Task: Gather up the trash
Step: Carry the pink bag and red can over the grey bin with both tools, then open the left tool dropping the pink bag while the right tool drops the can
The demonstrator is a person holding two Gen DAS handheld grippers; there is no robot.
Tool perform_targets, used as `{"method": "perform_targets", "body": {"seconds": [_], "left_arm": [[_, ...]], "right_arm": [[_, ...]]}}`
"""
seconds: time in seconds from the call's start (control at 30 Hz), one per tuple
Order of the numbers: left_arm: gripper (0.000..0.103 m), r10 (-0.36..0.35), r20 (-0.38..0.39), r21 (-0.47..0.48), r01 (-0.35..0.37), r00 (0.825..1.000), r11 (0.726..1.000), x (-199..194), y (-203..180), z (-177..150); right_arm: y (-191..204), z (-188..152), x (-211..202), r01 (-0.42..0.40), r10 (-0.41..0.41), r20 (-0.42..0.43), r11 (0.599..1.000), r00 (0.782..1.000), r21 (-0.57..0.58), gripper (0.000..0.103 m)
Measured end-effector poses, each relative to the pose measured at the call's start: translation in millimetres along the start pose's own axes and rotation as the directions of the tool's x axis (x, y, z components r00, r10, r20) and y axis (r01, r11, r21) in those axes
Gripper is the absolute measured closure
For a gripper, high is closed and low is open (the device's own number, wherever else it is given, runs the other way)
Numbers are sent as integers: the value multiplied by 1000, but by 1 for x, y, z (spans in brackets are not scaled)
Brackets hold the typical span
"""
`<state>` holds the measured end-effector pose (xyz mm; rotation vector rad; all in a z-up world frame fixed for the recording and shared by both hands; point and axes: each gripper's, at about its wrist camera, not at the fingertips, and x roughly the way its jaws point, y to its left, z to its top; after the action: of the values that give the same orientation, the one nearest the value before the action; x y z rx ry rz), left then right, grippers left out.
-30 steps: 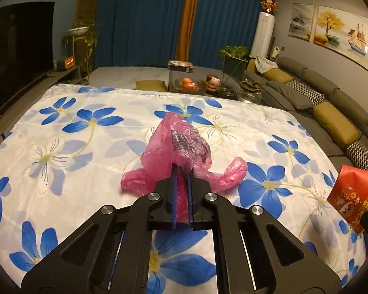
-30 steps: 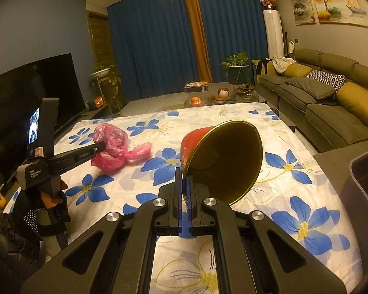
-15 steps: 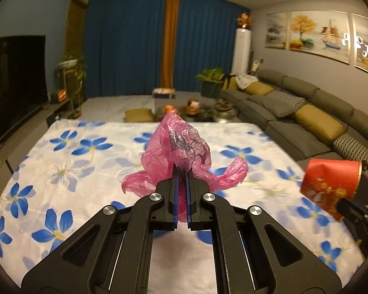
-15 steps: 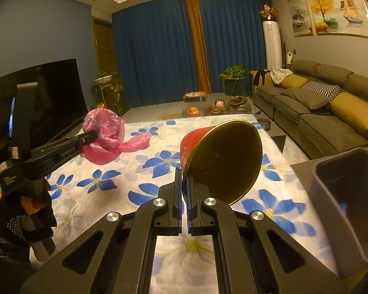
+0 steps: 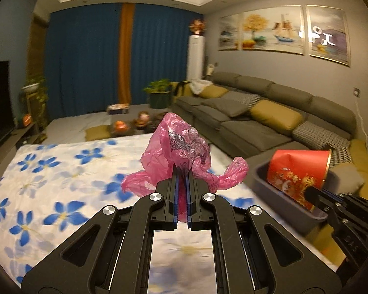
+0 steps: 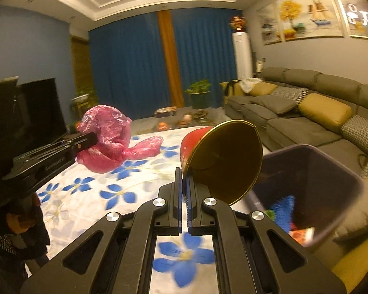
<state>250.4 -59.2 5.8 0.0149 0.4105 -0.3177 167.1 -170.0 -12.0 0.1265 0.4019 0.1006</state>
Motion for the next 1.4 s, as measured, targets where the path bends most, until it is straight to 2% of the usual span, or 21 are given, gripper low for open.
{"method": "perform_targets", "body": {"seconds": [0.37,0.67,0.97,1.13,1.27,1.33,1.4], "left_arm": [[99,-157,-23,67,159,987,985,32,-100,-1],[99,-231,-49,93,235,972,968,69,-154,0],[99,-291,-88,79,298,953,951,95,-170,-7],[99,-302,-100,70,309,948,948,103,-171,-9],[98,-324,-125,58,333,938,941,110,-171,-10],[93,-327,-135,66,338,935,939,113,-171,-12],[75,-326,-148,63,338,934,939,118,-170,-12]], "right_arm": [[-75,5,-25,170,-173,39,982,984,85,99],[-109,7,-16,220,-225,28,967,974,128,99],[-129,3,-10,235,-238,7,963,971,133,99],[-134,3,-3,234,-236,-6,961,972,145,99],[-135,3,-2,232,-234,-11,960,972,159,99],[-136,2,-1,234,-235,-15,958,972,164,99],[-131,0,-2,233,-232,-22,958,972,169,99]]}}
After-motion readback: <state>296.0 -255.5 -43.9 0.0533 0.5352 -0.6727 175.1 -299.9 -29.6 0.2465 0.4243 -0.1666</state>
